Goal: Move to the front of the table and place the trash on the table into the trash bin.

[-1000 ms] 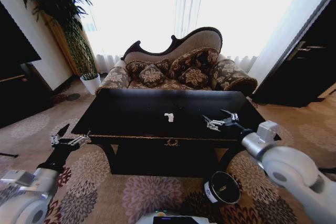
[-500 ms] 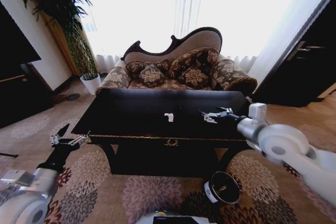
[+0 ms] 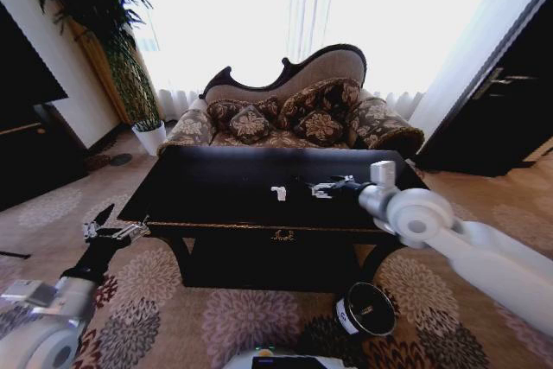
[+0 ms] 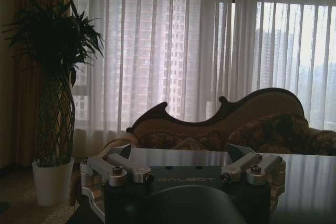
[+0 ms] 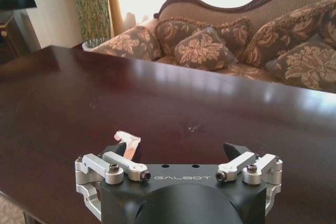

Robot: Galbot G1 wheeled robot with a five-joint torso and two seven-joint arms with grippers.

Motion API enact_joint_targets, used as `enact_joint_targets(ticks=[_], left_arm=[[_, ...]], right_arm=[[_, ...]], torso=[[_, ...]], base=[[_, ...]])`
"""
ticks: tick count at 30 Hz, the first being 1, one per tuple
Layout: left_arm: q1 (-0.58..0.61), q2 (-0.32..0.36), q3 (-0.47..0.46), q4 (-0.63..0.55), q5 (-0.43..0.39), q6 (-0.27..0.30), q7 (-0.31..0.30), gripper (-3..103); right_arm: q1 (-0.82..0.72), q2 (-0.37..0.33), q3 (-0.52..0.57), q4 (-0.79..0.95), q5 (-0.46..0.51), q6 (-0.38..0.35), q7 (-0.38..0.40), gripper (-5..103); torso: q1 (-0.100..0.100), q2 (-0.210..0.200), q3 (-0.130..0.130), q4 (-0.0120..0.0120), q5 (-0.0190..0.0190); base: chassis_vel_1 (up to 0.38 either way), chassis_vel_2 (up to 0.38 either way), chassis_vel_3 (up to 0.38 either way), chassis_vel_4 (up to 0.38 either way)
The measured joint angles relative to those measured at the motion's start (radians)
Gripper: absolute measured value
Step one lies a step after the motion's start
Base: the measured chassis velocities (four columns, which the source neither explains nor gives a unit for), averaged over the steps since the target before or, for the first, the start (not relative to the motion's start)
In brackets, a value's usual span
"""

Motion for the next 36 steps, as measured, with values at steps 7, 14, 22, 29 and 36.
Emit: enact_joint_targets(ticks=[7,14,22,29,36], left_arm=[[0.000,0.000,0.000,0.000,0.000,0.000,0.000,100],[0.000,0.000,0.000,0.000,0.000,0.000,0.000,100],[0.000,0.000,0.000,0.000,0.000,0.000,0.000,100],[0.000,0.000,0.000,0.000,0.000,0.000,0.000,100],[0.000,0.000,0.000,0.000,0.000,0.000,0.000,100]], right_arm=[[0.199,0.057,-0.185,-0.052,0.059,-0.025,0.068,100],[0.327,0.144,-0.336,-0.102,0.089,-0.048,0.134,100],[0.347,0.211,-0.398,-0.146,0.071,-0.055,0.162,100],[0.377,0.271,-0.449,-0.184,0.064,-0.055,0.175,100],[0.386,0.305,-0.474,-0.211,0.052,-0.058,0.181,100]], torso=[[0.000,0.000,0.000,-0.0001,-0.0002],[0.000,0.000,0.000,0.0002,-0.0002],[0.000,0.000,0.000,0.0001,0.0000],[0.000,0.000,0.000,0.0001,-0.0001],[0.000,0.000,0.000,0.0000,0.0000]], base=[[0.000,0.000,0.000,0.000],[0.000,0.000,0.000,0.000],[0.000,0.000,0.000,0.000],[0.000,0.000,0.000,0.000],[0.000,0.000,0.000,0.000]])
